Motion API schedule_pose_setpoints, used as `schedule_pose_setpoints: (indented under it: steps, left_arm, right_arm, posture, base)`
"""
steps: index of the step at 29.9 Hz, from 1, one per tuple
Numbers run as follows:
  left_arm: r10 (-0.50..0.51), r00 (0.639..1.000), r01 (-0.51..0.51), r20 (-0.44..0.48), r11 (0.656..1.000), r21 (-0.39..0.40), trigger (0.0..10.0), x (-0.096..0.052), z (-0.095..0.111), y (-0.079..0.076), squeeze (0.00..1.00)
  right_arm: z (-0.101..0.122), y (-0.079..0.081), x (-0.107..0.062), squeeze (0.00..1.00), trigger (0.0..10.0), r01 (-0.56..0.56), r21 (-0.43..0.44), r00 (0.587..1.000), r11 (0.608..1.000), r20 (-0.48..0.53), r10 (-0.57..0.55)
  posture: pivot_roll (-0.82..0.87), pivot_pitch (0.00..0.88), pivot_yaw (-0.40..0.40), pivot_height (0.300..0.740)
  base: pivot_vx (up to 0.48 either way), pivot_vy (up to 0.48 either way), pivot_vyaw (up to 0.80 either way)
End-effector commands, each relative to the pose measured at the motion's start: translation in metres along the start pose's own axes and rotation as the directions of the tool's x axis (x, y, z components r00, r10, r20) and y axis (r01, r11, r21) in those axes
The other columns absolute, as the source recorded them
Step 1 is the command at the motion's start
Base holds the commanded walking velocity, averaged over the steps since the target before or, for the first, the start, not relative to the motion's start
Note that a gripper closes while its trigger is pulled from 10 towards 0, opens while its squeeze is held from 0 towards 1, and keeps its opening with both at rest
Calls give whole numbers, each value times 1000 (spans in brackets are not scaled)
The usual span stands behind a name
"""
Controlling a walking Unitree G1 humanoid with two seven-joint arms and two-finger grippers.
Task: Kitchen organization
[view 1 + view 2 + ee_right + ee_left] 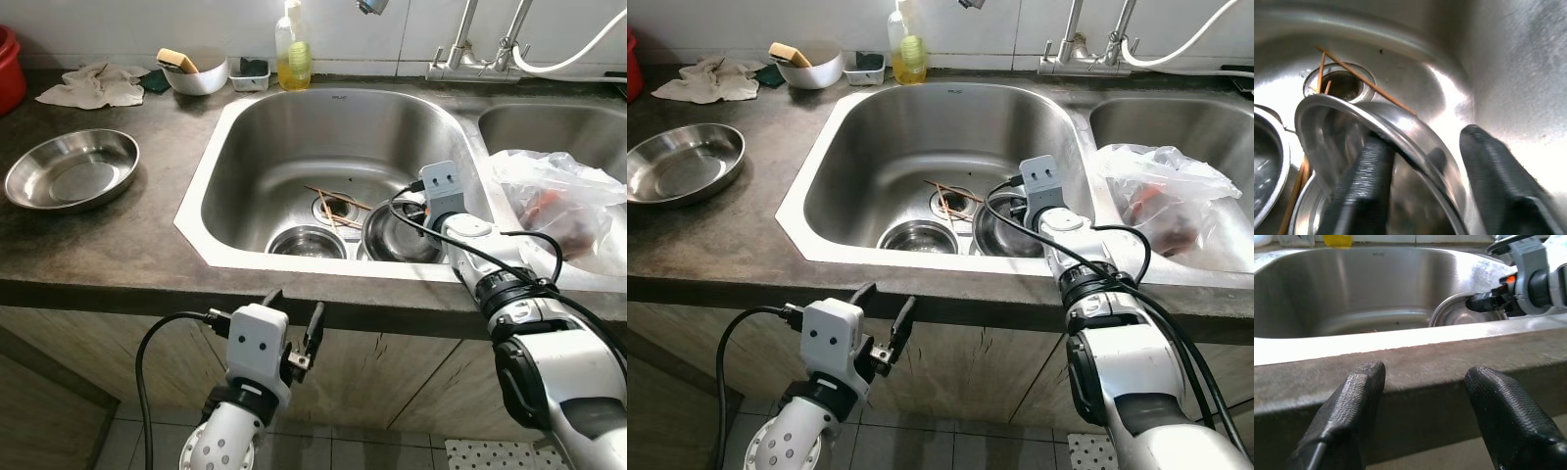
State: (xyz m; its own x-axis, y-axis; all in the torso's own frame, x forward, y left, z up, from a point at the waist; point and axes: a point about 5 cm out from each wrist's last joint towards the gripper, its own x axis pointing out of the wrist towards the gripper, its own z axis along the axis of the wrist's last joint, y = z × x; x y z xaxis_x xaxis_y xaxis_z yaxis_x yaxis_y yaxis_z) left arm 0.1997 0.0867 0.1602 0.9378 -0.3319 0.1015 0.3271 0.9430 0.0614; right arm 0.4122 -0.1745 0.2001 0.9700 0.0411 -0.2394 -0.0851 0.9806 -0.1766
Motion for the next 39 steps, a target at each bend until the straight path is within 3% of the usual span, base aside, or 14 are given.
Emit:
schedule_pose_setpoints:
  steps: [1, 2, 3, 5, 9, 15, 23, 26, 29, 32, 39]
  left_arm:
    - [5, 1000, -5, -27, 1000, -3, 10000, 1, -6, 2, 0]
    - [5, 1000, -5, -27, 1000, -3, 10000, 1, -6, 2, 0]
    - [6, 1000, -6, -22, 1000, 0, 10000, 3, -6, 3, 0]
    - [8, 1000, -8, -21, 1000, 2, 10000, 5, -7, 3, 0]
    - [7, 1000, -7, -5, 1000, 8, 10000, 11, -6, 5, 0]
    - [5, 1000, -5, 8, 1000, 13, 10000, 16, -7, 7, 0]
    - [8, 1000, -8, 19, 1000, 17, 10000, 21, -9, 9, 0]
    - [10, 1000, -10, 22, 1000, 17, 10000, 22, -9, 10, 0]
    - [9, 1000, -9, 25, 1000, 14, 10000, 21, -9, 9, 0]
    - [9, 1000, -9, 24, 1000, 9, 10000, 21, -11, 9, 0]
    - [2, 1000, -1, 20, 1000, -11, 10000, 24, -13, 7, 0]
  right_arm:
    - [12, -3, -3, 953, 10000, 25, 30, 996, 999, 88, -28]
    - [12, -3, -3, 953, 10000, 25, 30, 996, 999, 88, -28]
    - [20, -3, -7, 0, 10000, 39, 45, 986, 998, 161, -46]
    - [24, -3, -10, 0, 10000, 54, 49, 979, 997, 196, -63]
    - [40, 1, -35, 0, 10000, 77, 75, 918, 994, 383, -100]
    - [43, 14, -63, 0, 10000, 55, 77, 867, 995, 490, -86]
    - [21, 29, -99, 0, 10000, 3, 140, 848, 990, 525, -77]
    - [3, 34, -116, 0, 10000, -24, 158, 842, 987, 536, -65]
    - [-13, 43, -132, 0, 10000, -53, 109, 846, 993, 533, -13]
    - [-24, 46, -139, 0, 10000, -48, 112, 865, 993, 501, -15]
    - [-28, 54, -141, 0, 10000, -54, 126, 869, 991, 495, -16]
  posture:
    - [136, 183, -36, 740]
    - [136, 183, -36, 740]
    - [132, 174, -32, 740]
    - [131, 171, -32, 740]
    - [122, 145, -27, 740]
    - [114, 115, -21, 740]
    - [103, 81, -17, 740]
    - [100, 70, -16, 740]
    - [96, 60, -14, 740]
    - [86, 46, -5, 740]
    - [84, 27, -2, 740]
  base:
    - [0, 0, 0]
    - [0, 0, 0]
    - [0, 0, 0]
    - [0, 0, 0]
    - [0, 0, 0]
    - [0, 0, 0]
    - [0, 0, 0]
    - [0, 0, 0]
    - [0, 0, 0]
    - [0, 0, 0]
    - [0, 34, 343]
